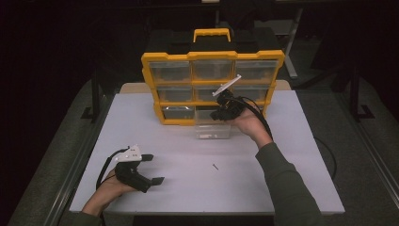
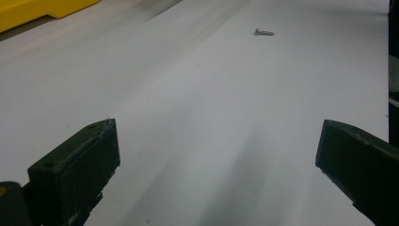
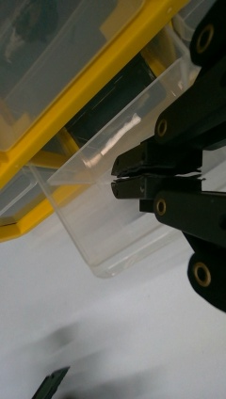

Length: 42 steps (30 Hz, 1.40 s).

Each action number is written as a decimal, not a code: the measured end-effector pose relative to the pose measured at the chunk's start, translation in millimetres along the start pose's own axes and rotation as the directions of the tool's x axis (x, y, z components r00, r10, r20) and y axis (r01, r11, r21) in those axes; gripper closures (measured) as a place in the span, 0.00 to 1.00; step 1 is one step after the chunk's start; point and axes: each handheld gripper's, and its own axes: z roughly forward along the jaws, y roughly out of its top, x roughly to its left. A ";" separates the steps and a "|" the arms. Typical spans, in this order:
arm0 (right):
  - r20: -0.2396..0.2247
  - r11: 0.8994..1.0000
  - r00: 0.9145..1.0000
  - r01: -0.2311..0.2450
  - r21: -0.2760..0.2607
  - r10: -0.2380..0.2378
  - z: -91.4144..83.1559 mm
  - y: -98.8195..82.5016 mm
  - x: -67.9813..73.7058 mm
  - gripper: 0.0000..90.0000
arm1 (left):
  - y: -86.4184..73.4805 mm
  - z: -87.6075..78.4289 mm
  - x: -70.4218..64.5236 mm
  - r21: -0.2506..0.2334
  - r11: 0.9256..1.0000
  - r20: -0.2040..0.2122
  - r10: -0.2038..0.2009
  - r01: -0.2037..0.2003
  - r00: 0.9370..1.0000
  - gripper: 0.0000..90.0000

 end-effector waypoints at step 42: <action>-0.013 1.000 1.000 -0.016 0.002 0.016 -13.9 -6.8 5.9 0.99 | -0.1 -0.3 1.1 0.004 1.000 -0.005 -0.014 0.014 1.000 0.00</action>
